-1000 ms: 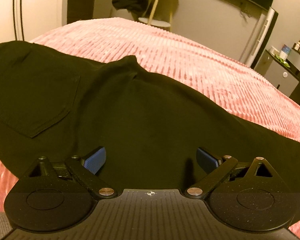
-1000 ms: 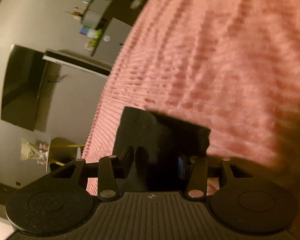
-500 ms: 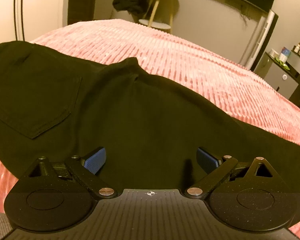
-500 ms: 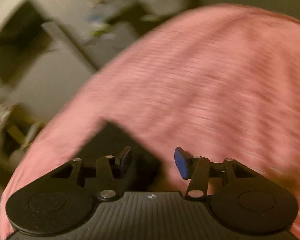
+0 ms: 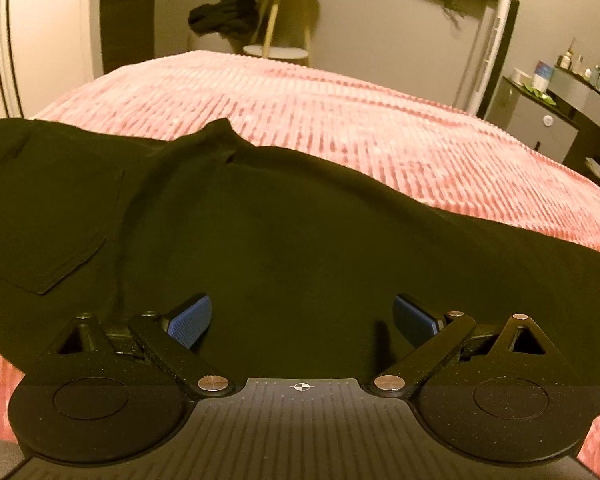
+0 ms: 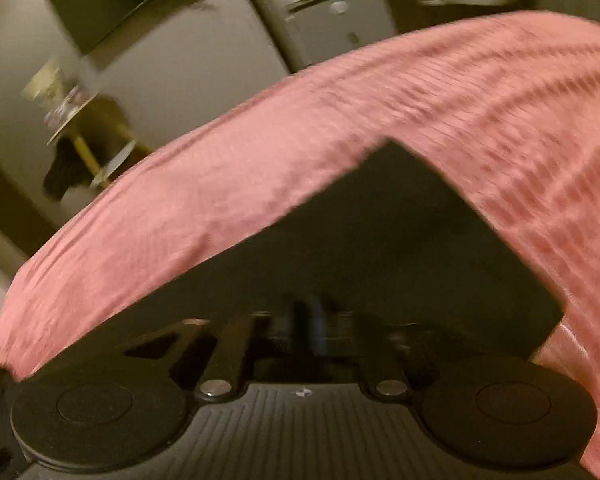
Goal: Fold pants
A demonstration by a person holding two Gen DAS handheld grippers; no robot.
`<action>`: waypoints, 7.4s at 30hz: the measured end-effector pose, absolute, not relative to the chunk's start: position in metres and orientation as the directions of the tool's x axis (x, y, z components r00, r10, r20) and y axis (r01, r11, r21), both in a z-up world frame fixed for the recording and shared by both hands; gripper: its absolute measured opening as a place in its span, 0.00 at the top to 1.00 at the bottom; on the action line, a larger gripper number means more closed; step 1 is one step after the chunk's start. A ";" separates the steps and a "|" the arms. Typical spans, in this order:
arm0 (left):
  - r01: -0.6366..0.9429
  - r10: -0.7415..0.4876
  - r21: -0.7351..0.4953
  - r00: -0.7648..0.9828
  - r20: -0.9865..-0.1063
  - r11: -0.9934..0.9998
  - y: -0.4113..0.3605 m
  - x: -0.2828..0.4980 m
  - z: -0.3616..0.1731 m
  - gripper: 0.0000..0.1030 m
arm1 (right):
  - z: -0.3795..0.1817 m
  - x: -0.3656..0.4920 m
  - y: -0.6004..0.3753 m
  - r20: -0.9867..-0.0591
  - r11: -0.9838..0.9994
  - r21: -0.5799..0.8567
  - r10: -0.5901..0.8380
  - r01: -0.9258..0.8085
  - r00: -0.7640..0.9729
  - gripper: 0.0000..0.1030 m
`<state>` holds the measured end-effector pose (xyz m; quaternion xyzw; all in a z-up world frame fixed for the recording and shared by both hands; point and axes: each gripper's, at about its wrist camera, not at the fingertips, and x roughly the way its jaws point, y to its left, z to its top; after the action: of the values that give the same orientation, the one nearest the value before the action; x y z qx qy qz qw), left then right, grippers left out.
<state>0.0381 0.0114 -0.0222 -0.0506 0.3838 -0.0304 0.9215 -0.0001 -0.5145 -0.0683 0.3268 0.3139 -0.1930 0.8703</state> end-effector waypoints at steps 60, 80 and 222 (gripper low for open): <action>0.086 -0.198 -0.195 0.701 -0.685 0.977 -0.002 0.062 -0.036 0.00 | -0.046 0.016 -0.452 -0.764 0.715 0.451 0.000 0.534 0.646 0.74; 0.073 -0.215 -0.225 0.669 -0.711 0.972 -0.012 0.034 -0.033 0.00 | -0.092 -0.133 -0.579 -0.578 0.242 0.759 -0.176 0.604 0.797 0.55; 0.033 -0.494 -0.606 0.616 -0.614 0.795 0.068 0.066 -0.040 0.86 | -0.022 -0.025 -0.280 -0.681 0.772 0.555 0.207 0.310 0.703 0.52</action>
<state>0.0664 0.0682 -0.0402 -0.2806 0.4103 -0.1544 0.8539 -0.0247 -0.2802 -0.0223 0.3365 0.3843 -0.0299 0.8591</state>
